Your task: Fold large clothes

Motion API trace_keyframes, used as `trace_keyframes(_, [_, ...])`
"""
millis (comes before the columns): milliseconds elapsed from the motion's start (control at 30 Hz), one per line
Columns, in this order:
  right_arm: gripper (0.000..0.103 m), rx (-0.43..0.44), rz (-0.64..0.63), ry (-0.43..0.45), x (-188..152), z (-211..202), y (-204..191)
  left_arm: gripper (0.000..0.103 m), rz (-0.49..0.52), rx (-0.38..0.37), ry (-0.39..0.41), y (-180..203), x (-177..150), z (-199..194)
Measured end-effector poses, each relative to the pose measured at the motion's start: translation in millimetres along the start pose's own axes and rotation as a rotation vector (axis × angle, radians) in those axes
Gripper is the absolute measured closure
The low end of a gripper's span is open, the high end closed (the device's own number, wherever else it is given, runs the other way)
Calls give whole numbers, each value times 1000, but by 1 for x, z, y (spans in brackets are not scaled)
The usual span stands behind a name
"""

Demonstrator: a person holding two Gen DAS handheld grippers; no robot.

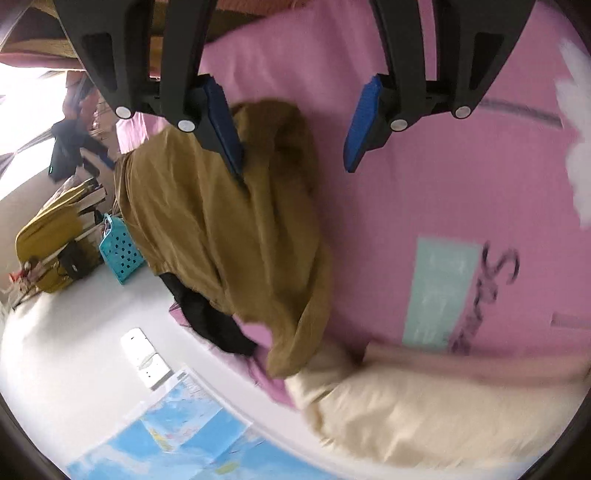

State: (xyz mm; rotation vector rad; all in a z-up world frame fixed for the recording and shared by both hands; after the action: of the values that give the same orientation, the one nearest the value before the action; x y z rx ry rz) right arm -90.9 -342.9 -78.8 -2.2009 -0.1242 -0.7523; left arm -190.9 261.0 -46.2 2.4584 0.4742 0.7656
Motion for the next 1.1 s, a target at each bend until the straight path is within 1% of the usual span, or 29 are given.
trace_keyframes(33, [27, 6, 11, -11, -6, -1, 1, 49, 2, -6, 2, -1, -4, -2])
trace_keyframes(100, [27, -6, 39, -47, -21, 3, 5, 49, -6, -52, -16, 1, -15, -4])
trace_keyframes(167, [27, 19, 59, -67, -31, 10, 7, 48, 4, -82, -22, 4, -22, -7])
trace_keyframes(233, [27, 39, 83, -53, -31, 17, 10, 44, 10, -108, -32, 9, -29, -6])
trace_keyframes(267, [27, 65, 102, -38, -29, 23, 11, 44, 2, -143, -44, 12, -32, -2])
trace_keyframes(300, [25, 73, 120, -27, -27, 27, 13, 42, -8, -159, -50, 13, -34, 2])
trace_keyframes(333, [26, 76, 125, -23, -25, 31, 14, 42, -21, -167, -55, 15, -34, 8])
trace_keyframes(400, [26, 59, 121, 11, -17, 40, 12, 39, -66, -209, -65, 16, -33, 21])
trace_keyframes(467, [20, 60, 122, 21, -10, 47, 10, 38, -109, -240, -58, 14, -30, 29])
trace_keyframes(567, [13, 28, 130, 51, 0, 59, 7, 35, -214, -332, -24, 7, -21, 41])
trace_keyframes(633, [10, -2, 127, 68, 5, 66, 3, 33, -257, -377, -4, 5, -16, 45])
trace_keyframes(700, [7, -31, 139, 86, 9, 73, 0, 33, -255, -369, 2, 10, -11, 50])
trace_keyframes(733, [6, -44, 142, 95, 11, 76, -1, 31, -245, -356, 5, 14, -9, 53])
trace_keyframes(800, [6, -78, 157, 114, 11, 79, -2, 28, -205, -309, 7, 25, -9, 55])
trace_keyframes(867, [8, -91, 163, 123, 7, 76, 0, 32, -175, -274, 1, 27, -12, 50])
trace_keyframes(900, [13, -98, 167, 128, 5, 73, 2, 37, -172, -260, -5, 23, -15, 47])
trace_keyframes(933, [17, -101, 167, 131, 2, 70, 4, 38, -177, -258, -18, 18, -18, 45])
trace_keyframes(967, [17, -94, 168, 132, 0, 68, 6, 38, -192, -256, -50, 12, -24, 42])
trace_keyframes(1000, [19, -89, 170, 134, -2, 66, 8, 41, -194, -254, -58, 8, -28, 40])
trace_keyframes(1100, [17, -89, 169, 132, -4, 63, 9, 39, -203, -268, -56, 10, -33, 39])
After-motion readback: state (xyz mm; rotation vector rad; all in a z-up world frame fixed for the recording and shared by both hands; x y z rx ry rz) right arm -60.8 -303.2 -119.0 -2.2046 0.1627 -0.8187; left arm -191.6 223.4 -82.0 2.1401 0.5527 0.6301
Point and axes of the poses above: each gripper's, at about its wrist camera, not at the fingertips, and z roughly the way its jaws point, y to its right, x to its top, the point moved 1 cm from there along z, roughly the way its jaws point, and after that the axes turned 2 degrees about -z, right-handed, at the moved point
